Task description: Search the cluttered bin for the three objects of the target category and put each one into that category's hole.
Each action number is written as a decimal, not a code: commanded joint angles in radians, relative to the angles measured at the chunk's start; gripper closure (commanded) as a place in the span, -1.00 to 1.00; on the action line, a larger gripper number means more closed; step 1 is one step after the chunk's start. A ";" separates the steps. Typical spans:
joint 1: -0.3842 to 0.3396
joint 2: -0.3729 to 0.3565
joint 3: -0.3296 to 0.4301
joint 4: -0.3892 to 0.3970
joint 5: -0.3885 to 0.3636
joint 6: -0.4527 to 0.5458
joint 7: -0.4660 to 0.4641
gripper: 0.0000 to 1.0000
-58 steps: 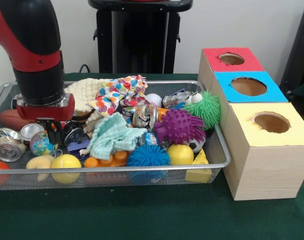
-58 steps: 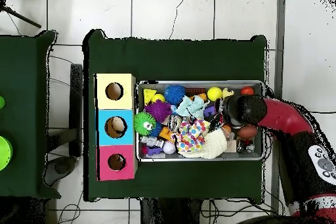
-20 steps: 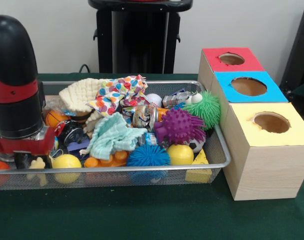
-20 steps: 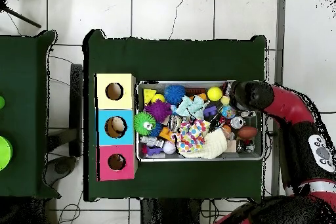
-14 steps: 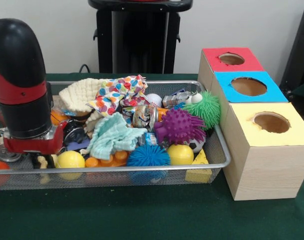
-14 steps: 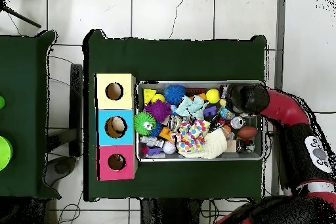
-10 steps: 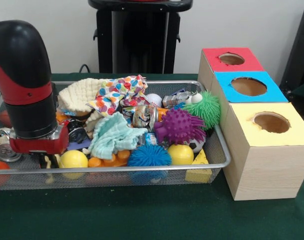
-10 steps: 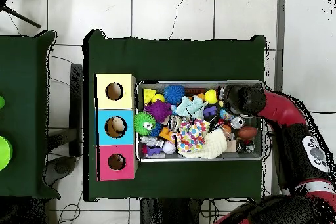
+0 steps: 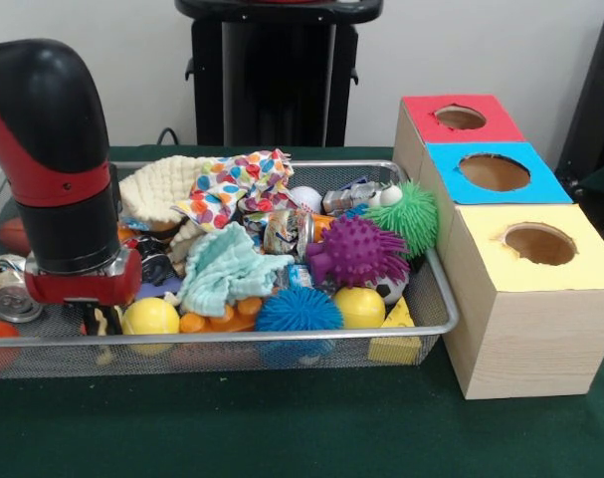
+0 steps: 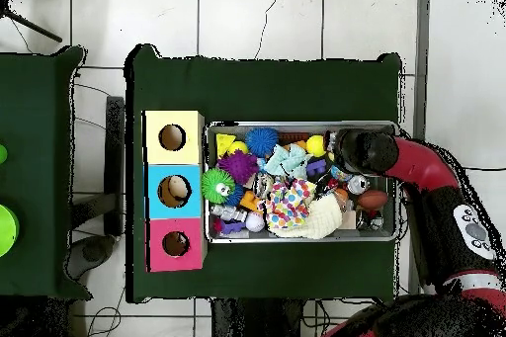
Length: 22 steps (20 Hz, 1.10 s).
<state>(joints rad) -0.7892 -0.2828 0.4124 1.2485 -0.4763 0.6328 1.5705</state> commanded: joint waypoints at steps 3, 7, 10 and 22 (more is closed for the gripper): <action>0.026 -0.126 0.046 0.157 0.003 0.129 -0.122 1.00; 0.038 -0.212 0.038 0.213 0.007 0.151 -0.114 1.00; 0.033 -0.228 0.042 0.239 0.005 0.131 -0.106 1.00; 0.069 -0.349 -0.014 0.429 0.039 0.067 0.064 1.00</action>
<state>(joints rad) -0.7519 -0.5617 0.4114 1.4775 -0.4658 0.6470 1.5705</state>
